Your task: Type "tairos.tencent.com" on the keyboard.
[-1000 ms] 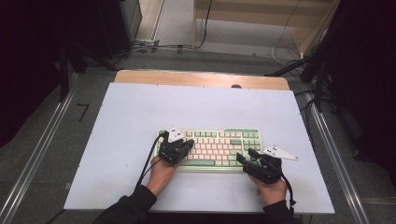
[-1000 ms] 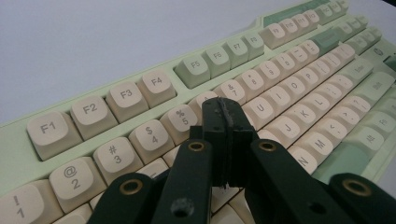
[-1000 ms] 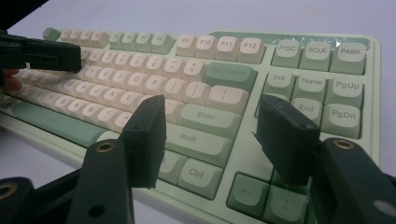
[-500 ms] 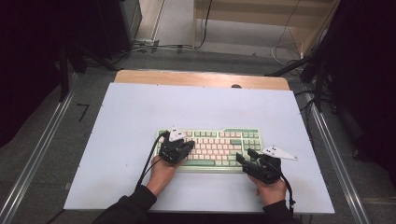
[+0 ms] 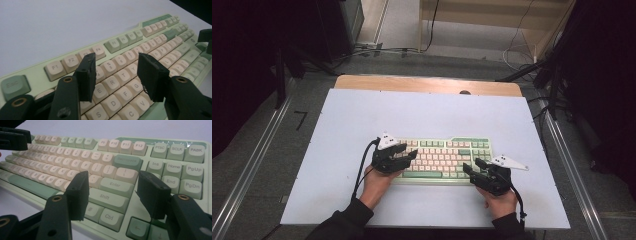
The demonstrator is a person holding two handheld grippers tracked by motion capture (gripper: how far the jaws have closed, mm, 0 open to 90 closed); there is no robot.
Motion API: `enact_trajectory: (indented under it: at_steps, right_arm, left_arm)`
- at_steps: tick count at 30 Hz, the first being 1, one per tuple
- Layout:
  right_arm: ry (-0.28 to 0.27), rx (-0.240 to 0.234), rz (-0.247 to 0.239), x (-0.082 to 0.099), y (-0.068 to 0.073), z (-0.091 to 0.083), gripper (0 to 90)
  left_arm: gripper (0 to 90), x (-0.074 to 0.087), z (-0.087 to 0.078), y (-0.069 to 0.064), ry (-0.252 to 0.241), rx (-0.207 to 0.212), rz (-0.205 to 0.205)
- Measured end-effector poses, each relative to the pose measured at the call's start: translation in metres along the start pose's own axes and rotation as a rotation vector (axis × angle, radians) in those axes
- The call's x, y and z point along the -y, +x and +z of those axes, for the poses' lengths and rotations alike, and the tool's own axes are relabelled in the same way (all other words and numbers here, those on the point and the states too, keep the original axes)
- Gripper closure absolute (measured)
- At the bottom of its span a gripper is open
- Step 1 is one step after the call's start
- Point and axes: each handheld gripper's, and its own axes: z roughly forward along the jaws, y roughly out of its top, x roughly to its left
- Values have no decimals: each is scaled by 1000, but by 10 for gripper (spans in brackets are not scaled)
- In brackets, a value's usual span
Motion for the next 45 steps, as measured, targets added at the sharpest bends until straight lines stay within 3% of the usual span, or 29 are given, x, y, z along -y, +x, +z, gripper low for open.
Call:
enact_trajectory:
  at_steps: [18,21,26,31,36,45]
  right_arm:
    - [19,-52,-41,-8,13,18,413]
    - [19,-57,-47,-9,13,19,413]
    - [19,-57,-48,-9,14,19,413]
    - [20,-55,-48,-8,14,19,414]
    - [22,-56,-45,-8,14,19,414]
    - [28,-56,-47,-7,15,20,414]
  left_arm:
    - [520,11,-22,17,-17,-59,-48]
    - [608,12,-23,17,-26,-57,-46]
    - [900,10,-20,14,-25,-24,-31]
    - [900,8,-9,7,20,-9,-4]
    - [900,10,-1,5,57,-46,30]
    - [900,10,2,5,70,-57,30]
